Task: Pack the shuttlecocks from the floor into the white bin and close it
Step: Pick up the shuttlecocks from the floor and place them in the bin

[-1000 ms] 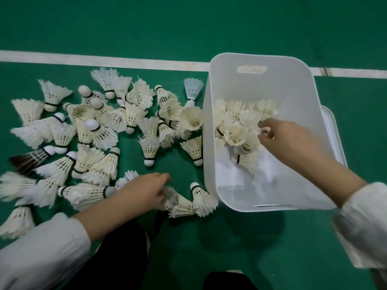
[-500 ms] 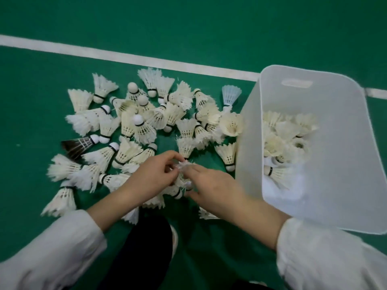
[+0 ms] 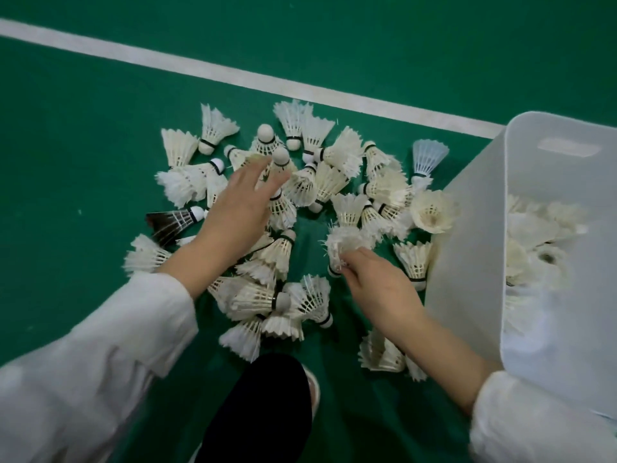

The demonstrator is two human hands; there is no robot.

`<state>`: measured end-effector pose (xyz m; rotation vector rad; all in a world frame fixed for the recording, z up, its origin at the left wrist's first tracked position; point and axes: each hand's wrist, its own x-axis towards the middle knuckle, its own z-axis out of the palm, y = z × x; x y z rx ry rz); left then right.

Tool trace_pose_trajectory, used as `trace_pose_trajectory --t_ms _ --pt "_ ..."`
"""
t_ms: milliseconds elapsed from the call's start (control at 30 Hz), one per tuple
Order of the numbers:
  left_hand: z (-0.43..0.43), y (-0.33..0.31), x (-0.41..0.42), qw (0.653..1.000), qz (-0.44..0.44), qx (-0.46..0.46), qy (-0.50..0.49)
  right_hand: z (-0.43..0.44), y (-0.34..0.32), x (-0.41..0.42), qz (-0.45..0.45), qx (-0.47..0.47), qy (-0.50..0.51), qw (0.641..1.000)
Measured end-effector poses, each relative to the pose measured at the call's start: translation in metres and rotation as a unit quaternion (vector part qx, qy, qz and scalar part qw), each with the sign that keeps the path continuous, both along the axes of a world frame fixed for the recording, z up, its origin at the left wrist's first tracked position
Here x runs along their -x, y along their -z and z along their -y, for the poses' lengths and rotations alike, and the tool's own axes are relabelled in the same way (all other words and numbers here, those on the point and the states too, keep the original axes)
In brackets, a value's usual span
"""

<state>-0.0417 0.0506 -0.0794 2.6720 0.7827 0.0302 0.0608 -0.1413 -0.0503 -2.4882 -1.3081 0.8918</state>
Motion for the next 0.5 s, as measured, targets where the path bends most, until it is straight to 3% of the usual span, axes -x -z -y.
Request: trace_pose_trajectory --t_ms 100,300,400,500 --pt "-0.004 0.013 -0.003 0.999 -0.036 0.032 -0.013 0.000 0.004 0.000 0.005 0.006 0.006 1.000" --pt "0.004 0.009 0.011 0.993 0.082 0.022 -0.087 0.004 0.004 -0.002 0.032 0.014 0.019 0.999" --pt "0.027 -0.011 0.014 0.953 0.128 0.194 -0.193 0.007 0.001 -0.003 0.057 0.017 0.021 0.998" --pt "0.055 -0.017 0.010 0.934 0.101 0.297 -0.172 0.012 0.004 -0.003 0.090 0.044 0.014 0.995"
